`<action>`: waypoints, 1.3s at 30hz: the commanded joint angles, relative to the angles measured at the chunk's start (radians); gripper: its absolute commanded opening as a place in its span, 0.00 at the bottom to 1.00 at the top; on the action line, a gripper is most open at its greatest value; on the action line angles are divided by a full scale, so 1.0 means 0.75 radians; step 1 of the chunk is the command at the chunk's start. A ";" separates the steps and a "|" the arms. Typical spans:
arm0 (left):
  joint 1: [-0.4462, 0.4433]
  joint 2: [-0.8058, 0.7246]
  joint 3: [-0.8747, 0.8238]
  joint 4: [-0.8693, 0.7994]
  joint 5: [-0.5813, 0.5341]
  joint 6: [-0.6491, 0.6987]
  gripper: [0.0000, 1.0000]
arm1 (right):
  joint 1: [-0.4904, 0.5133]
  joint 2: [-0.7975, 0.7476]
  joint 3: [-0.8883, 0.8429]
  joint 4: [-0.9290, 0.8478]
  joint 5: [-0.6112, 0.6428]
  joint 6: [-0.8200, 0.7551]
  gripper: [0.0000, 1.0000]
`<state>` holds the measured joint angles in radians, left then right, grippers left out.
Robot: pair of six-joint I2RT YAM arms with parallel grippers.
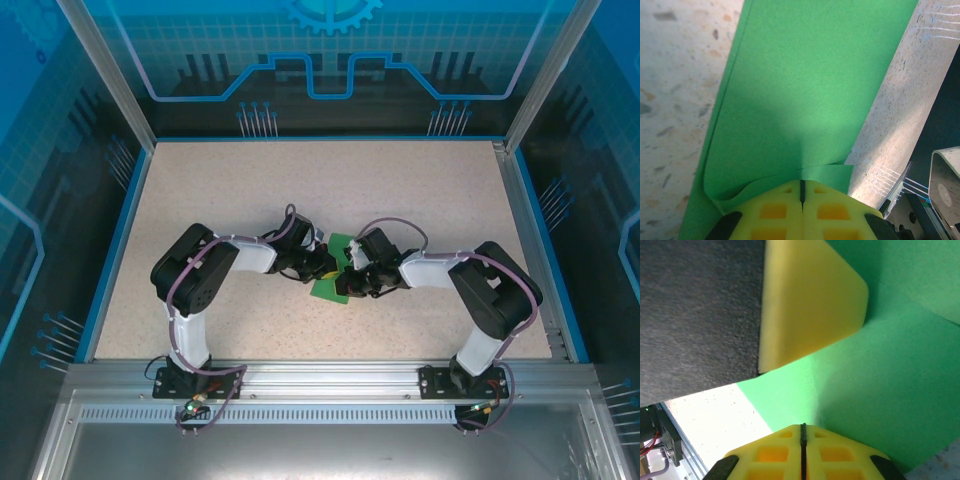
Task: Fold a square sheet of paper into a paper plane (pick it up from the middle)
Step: Fold the triangle a second time at the center of the table.
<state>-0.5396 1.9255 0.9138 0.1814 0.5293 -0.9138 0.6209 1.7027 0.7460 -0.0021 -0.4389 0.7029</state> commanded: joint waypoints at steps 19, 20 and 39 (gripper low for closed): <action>-0.006 0.036 -0.031 -0.105 -0.037 0.012 0.00 | -0.004 -0.031 -0.109 -0.001 -0.065 0.083 0.06; -0.005 0.036 -0.032 -0.105 -0.039 0.013 0.00 | -0.004 -0.047 -0.107 -0.011 -0.066 0.078 0.07; -0.006 0.028 -0.027 -0.104 -0.032 0.011 0.00 | 0.019 -0.102 -0.175 -0.062 0.015 0.094 0.07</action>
<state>-0.5396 1.9255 0.9134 0.1814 0.5297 -0.9146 0.6201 1.6543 0.6510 0.0349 -0.4606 0.7708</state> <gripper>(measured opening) 0.050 0.074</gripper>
